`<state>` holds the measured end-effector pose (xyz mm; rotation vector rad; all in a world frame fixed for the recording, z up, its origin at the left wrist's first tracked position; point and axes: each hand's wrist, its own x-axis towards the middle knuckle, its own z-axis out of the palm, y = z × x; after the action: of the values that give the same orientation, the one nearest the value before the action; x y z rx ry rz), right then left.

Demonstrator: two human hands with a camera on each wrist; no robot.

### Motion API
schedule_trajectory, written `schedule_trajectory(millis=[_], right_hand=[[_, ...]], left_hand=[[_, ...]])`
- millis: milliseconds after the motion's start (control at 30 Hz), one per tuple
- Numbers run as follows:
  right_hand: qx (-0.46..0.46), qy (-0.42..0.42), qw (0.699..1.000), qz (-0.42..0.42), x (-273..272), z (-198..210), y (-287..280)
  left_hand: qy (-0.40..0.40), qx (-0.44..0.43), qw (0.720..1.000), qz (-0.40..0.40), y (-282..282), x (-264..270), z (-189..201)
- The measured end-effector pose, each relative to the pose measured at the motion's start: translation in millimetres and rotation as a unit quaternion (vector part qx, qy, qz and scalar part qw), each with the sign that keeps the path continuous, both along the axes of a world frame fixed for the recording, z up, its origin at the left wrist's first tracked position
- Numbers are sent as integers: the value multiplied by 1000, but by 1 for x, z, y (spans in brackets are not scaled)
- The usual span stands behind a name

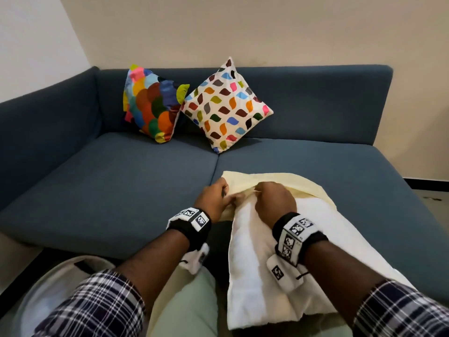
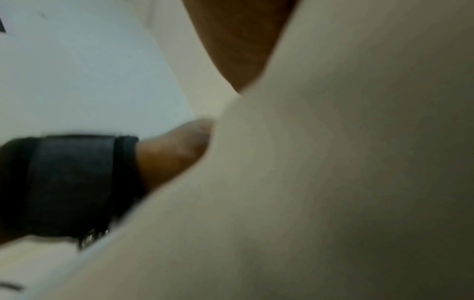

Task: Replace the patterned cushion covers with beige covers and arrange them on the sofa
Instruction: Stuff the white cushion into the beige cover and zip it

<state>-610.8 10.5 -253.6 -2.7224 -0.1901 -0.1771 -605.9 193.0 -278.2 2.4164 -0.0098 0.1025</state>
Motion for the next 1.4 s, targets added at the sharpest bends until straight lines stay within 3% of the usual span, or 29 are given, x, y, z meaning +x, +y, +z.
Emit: schedule_trajectory(millis=[133, 267, 367, 500, 567, 667, 767, 867, 933, 1000, 1100, 1233, 1400], right_hand=[[113, -37, 992, -42, 5, 6, -7], [232, -81, 967, -66, 9, 12, -5], [279, -117, 949, -87, 14, 18, -11], [313, -152, 931, -110, 27, 12, -17], [306, -168, 931, -109, 29, 8, -18], [279, -165, 942, -84, 31, 4, -15], [145, -20, 989, 12, 38, -9, -11], [44, 116, 991, 55, 30, -13, -27], [21, 104, 994, 28, 22, -14, -52], [-13, 106, 994, -9, 11, -17, -79], [-38, 161, 986, -8, -2, -31, -96], [-43, 175, 984, -4, -20, -47, -83], [-162, 145, 976, 28, -22, -50, -60]], left_hand=[[23, -31, 999, 11, 0, -3, -7], [78, 101, 991, 47, -12, 6, -5], [126, 131, 983, -11, -23, -2, -5], [84, 124, 984, -93, -32, -20, 4], [60, 74, 986, -135, -29, -31, 13], [76, 48, 980, -176, -24, -51, 17], [108, 221, 963, -111, -16, -60, 10], [136, 307, 942, -10, -7, -61, 8], [118, 340, 933, 27, -5, -58, 13], [52, 346, 935, 47, -7, -49, 17], [-50, 283, 958, 12, -24, -23, 22], [-15, 294, 954, -53, -56, 19, 12], [-4, 299, 952, -56, -78, 46, -3]])
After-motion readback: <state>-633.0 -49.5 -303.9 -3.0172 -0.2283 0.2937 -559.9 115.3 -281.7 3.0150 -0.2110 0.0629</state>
